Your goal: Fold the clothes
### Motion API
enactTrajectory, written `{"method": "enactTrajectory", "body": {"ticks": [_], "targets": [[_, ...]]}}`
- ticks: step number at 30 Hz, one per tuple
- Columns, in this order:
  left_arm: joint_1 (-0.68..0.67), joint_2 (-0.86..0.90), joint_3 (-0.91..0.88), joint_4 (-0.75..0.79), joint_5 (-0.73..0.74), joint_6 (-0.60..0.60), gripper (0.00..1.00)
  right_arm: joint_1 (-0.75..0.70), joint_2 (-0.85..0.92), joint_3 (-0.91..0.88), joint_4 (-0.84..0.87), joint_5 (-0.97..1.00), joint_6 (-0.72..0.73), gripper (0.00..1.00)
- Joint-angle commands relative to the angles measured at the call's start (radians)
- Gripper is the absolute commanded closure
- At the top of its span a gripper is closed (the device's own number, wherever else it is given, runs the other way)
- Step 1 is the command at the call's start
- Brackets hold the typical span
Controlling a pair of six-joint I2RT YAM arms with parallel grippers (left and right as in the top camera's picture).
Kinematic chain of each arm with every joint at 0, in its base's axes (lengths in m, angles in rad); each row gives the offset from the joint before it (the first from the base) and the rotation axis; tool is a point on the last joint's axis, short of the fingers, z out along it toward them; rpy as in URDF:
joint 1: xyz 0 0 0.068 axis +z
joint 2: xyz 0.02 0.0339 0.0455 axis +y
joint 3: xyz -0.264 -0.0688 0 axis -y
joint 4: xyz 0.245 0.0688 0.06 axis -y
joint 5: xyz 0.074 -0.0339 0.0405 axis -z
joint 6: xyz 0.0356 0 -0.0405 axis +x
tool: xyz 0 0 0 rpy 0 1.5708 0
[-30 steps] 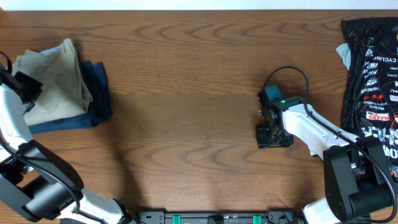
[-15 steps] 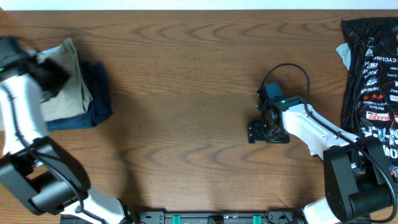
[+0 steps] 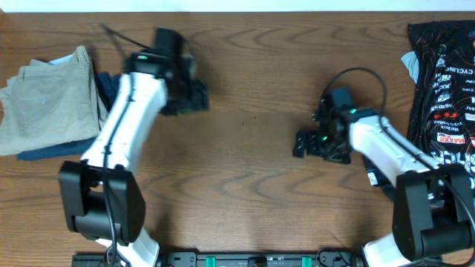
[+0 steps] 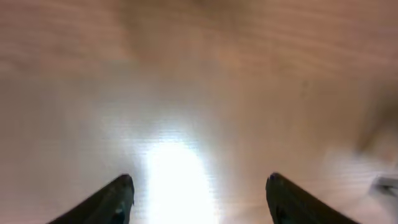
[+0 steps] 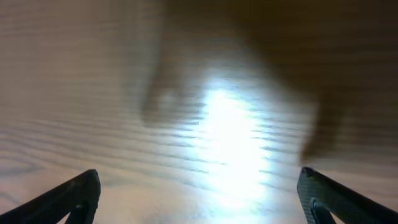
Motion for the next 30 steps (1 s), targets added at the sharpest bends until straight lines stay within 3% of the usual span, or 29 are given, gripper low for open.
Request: {"method": "enactTrajectory", "body": {"ticks": [1,5,7,10,17,23,25,26,30], "targets": [[-0.060,0.009,0.007,-0.092,-0.119,0.029,0.30,-0.062,0.003,0.109,-0.086,-0.020,-0.076,0.01],[-0.082,0.009,0.007,-0.264,-0.119,-0.005,0.31,-0.110,-0.023,0.180,-0.214,-0.014,-0.106,0.01],[-0.082,0.006,0.006,-0.326,-0.119,-0.014,0.41,-0.126,-0.065,0.178,-0.229,-0.010,-0.110,0.01],[-0.084,-0.030,-0.018,-0.352,-0.118,-0.014,0.46,-0.133,-0.159,0.171,-0.251,0.019,-0.109,0.01],[-0.085,-0.314,-0.215,-0.229,-0.119,-0.018,0.46,-0.131,-0.462,0.097,-0.223,0.072,-0.101,0.01],[-0.085,-0.737,-0.443,-0.040,-0.243,-0.082,0.44,-0.130,-0.808,-0.077,-0.098,0.154,-0.100,0.01],[-0.084,-0.887,-0.509,0.015,-0.304,-0.090,0.37,-0.130,-0.933,-0.142,-0.064,0.183,-0.093,0.01],[-0.084,-0.948,-0.536,0.042,-0.323,-0.090,0.02,-0.130,-0.986,-0.168,-0.056,0.195,-0.093,0.01],[-0.084,-1.165,-0.626,0.136,-0.331,-0.089,0.02,-0.130,-1.178,-0.239,-0.056,0.202,-0.094,0.01]]}}
